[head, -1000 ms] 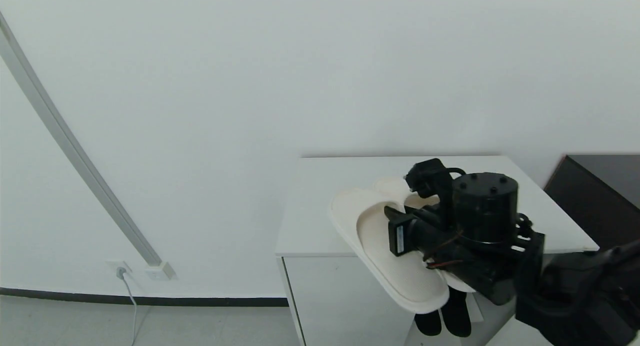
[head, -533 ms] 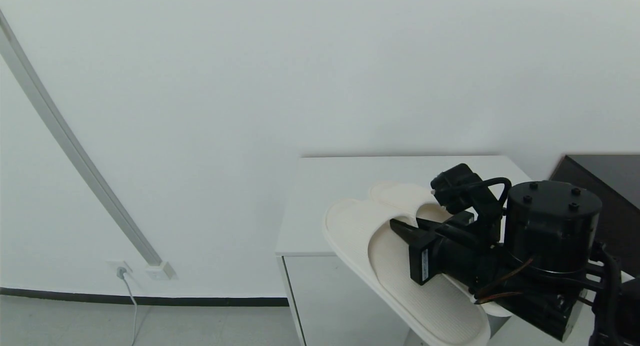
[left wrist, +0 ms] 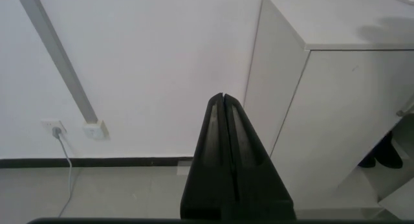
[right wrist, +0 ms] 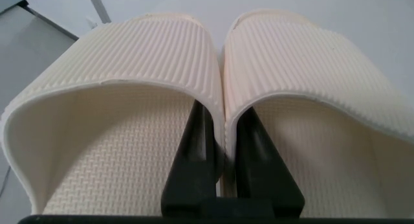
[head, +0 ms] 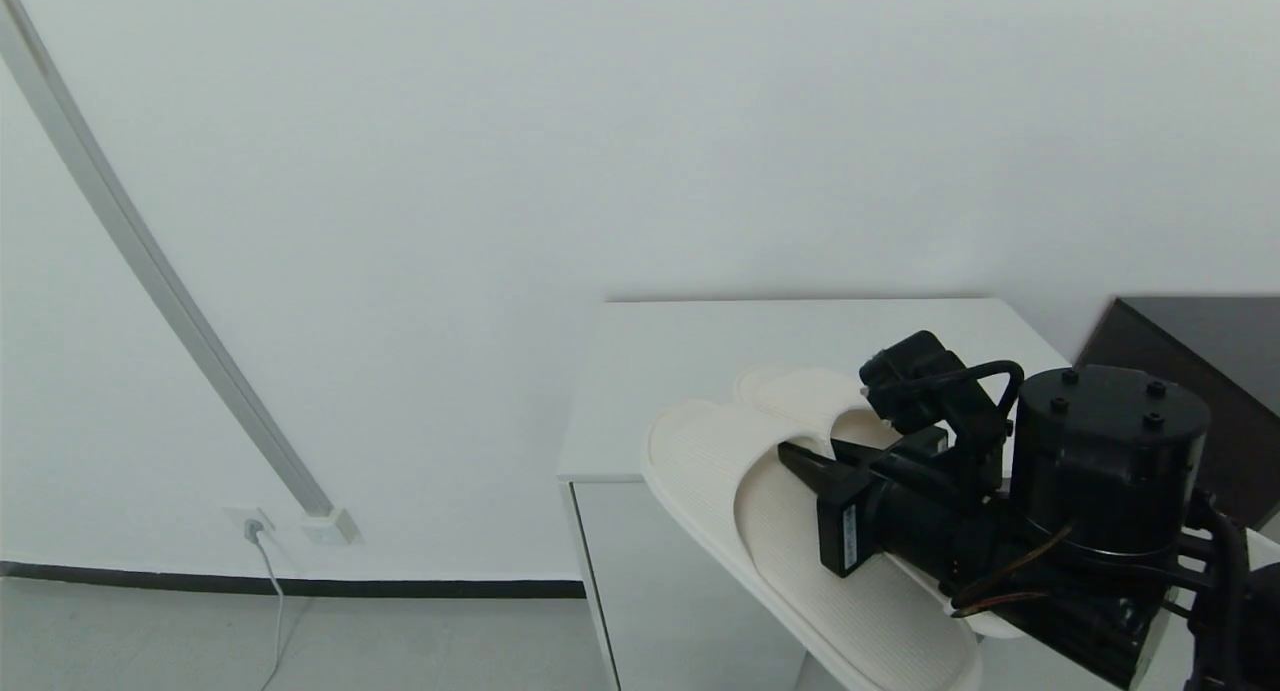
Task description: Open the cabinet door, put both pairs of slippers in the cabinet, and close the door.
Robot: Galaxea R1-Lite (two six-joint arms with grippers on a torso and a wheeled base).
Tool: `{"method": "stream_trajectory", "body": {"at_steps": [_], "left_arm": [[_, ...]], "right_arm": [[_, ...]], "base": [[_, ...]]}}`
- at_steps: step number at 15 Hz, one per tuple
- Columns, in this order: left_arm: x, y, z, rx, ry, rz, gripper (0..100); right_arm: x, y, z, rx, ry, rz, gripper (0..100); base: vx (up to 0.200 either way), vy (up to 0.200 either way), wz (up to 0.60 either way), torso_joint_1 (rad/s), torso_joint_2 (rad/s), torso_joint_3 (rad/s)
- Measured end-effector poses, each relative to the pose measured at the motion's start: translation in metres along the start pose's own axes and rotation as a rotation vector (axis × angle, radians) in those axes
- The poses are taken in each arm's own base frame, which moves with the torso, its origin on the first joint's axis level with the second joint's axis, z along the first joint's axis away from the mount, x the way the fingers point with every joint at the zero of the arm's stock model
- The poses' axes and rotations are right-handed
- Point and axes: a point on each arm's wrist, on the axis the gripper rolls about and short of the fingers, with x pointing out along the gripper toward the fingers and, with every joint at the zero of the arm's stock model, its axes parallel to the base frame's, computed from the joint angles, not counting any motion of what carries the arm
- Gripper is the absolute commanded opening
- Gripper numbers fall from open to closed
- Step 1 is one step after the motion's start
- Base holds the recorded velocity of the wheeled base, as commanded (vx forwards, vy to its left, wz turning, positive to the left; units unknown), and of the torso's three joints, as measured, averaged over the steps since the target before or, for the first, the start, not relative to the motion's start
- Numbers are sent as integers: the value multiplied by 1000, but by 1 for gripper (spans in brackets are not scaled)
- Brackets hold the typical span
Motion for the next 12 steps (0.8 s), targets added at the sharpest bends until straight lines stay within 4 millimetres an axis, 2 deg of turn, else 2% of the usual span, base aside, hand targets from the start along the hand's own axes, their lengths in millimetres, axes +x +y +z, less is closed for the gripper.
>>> {"method": "stream_trajectory", "body": {"at_steps": [5,12], "left_arm": [[0,0,0,0,0,1,0],[0,0,0,0,0,-2,0]], "right_arm": [[0,0,-2,-1,5,0,0],[1,2,-5,-4,14,5,0]], "base": [[-200,0,0,3,0,3],[0,0,0,0,0,0]]}}
